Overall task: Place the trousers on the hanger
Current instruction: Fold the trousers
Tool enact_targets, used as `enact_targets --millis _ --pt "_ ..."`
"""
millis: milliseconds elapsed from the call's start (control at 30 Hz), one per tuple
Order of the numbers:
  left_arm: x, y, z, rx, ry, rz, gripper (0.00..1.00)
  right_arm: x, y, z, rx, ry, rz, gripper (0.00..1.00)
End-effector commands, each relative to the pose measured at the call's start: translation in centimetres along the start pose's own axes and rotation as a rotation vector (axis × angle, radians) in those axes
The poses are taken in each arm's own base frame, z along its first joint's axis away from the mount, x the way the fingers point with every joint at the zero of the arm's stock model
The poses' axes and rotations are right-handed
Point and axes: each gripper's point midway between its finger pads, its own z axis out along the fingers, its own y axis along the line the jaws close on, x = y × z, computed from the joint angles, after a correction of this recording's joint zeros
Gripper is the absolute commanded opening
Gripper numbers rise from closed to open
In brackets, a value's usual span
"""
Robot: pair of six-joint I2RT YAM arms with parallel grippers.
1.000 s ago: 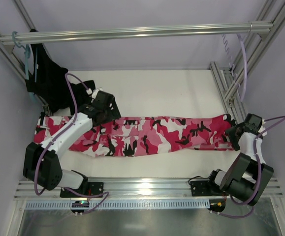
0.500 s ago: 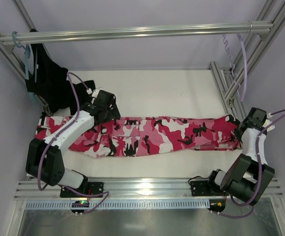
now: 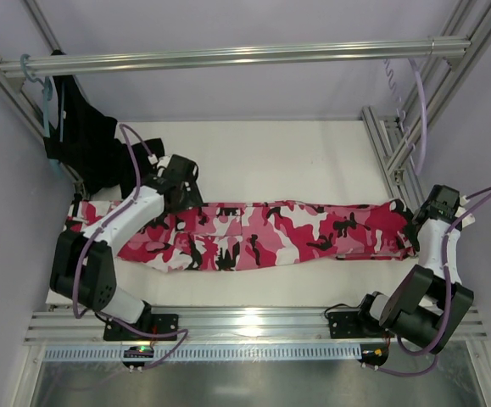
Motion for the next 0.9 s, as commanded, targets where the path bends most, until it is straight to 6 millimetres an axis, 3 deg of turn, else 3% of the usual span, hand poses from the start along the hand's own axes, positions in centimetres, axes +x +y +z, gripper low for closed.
enact_targets --millis 0,167,333,433,633,700,867 --pt "-1.7 0.8 -3.7 0.048 -0.072 -0.012 0.89 -0.4 0.1 -0.7 -0.011 -0.003 -0.003 0.37" --pt "-1.4 3.9 -5.7 0.038 -0.122 -0.076 0.91 0.6 2.0 -2.2 -0.139 0.034 -0.003 0.47" --pt "-0.9 6.5 -5.7 0.092 -0.096 -0.225 0.87 2.5 3.0 -2.4 -0.232 0.048 -0.01 0.55" --pt "-1.5 10.2 -6.1 0.037 -0.124 -0.319 0.89 2.9 3.7 -2.6 -0.277 0.061 -0.013 0.56" --pt "-1.8 20.2 -6.4 -0.211 -0.26 -0.54 0.89 3.4 4.9 -2.3 -0.337 0.083 -0.028 0.56" --pt "-2.3 22.4 -6.4 -0.223 -0.274 -0.638 0.88 3.3 5.0 -2.1 -0.339 0.084 -0.048 0.56" --pt "-2.2 24.9 -5.4 -0.248 -0.24 -0.826 0.85 3.6 5.0 -1.3 -0.327 0.099 -0.061 0.56"
